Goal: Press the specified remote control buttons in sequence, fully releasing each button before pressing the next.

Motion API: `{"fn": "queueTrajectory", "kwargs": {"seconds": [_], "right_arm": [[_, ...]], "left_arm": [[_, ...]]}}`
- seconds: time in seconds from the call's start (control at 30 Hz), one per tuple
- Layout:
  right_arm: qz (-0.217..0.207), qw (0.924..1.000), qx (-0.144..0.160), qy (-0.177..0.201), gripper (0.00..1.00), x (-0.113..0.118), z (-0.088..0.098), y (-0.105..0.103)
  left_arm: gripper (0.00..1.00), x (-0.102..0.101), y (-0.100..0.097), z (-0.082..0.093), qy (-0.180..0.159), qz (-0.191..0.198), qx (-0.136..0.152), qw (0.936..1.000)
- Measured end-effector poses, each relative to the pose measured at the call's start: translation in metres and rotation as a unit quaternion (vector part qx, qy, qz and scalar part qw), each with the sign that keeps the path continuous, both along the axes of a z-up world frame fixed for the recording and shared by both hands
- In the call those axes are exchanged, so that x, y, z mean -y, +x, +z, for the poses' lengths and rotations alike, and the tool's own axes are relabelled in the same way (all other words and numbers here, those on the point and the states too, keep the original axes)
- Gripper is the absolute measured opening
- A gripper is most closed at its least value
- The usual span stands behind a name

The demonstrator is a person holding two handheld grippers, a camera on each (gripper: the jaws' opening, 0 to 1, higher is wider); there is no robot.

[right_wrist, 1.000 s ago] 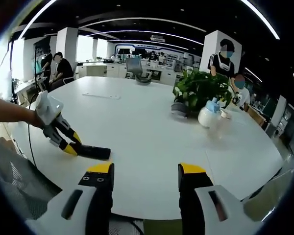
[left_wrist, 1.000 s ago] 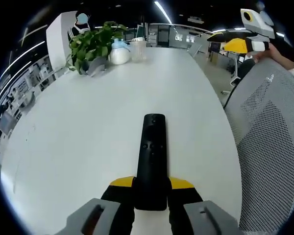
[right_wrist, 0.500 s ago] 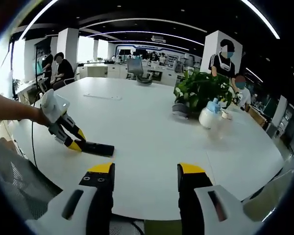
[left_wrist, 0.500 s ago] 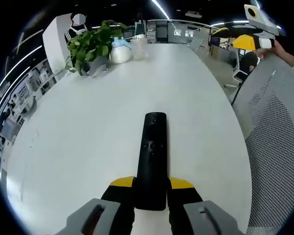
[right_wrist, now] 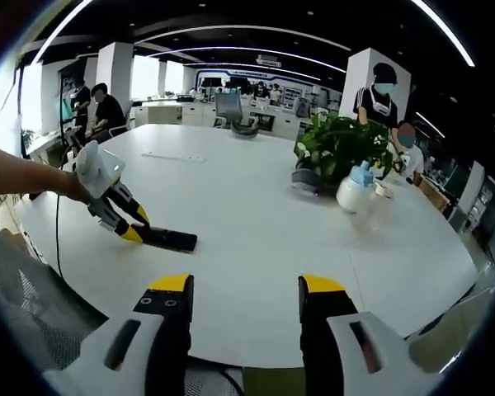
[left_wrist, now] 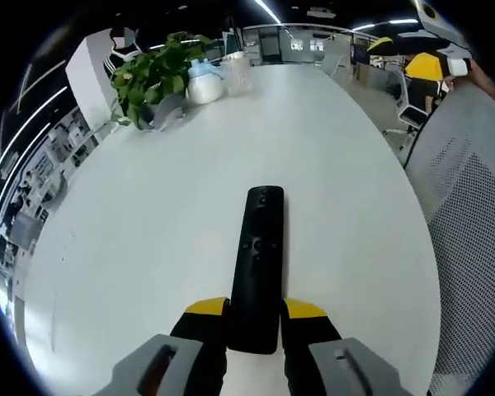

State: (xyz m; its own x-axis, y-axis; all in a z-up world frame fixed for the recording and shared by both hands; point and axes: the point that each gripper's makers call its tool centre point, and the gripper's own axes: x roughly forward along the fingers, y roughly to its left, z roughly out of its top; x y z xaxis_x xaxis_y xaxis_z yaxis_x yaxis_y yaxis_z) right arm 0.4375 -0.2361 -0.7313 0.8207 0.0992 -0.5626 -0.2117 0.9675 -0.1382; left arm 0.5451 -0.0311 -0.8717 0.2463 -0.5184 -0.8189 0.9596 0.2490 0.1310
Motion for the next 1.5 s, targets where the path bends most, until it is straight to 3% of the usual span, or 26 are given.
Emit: {"fn": "queueTrajectory", "kwargs": {"seconds": [0.17,0.33,0.93,1.5], "right_arm": [[-0.001,1.0,0.0,0.002,0.52,0.0,0.0,0.0],[-0.002,1.0,0.004,0.005,0.52,0.0,0.002,0.0],[-0.009,0.9999,0.001,0.01,0.49,0.002,0.001,0.0],[-0.007,0.9999,0.0,0.009,0.49,0.001,0.0,0.0]], "left_arm": [[0.24,-0.001,0.005,0.001,0.005,0.003,0.005,1.0],[0.23,-0.005,0.015,0.004,0.023,-0.001,0.035,0.9991],[0.24,0.001,0.032,0.001,0.016,0.008,0.024,0.9996],[0.24,0.004,0.05,0.001,0.022,0.004,0.032,0.9992]]}}
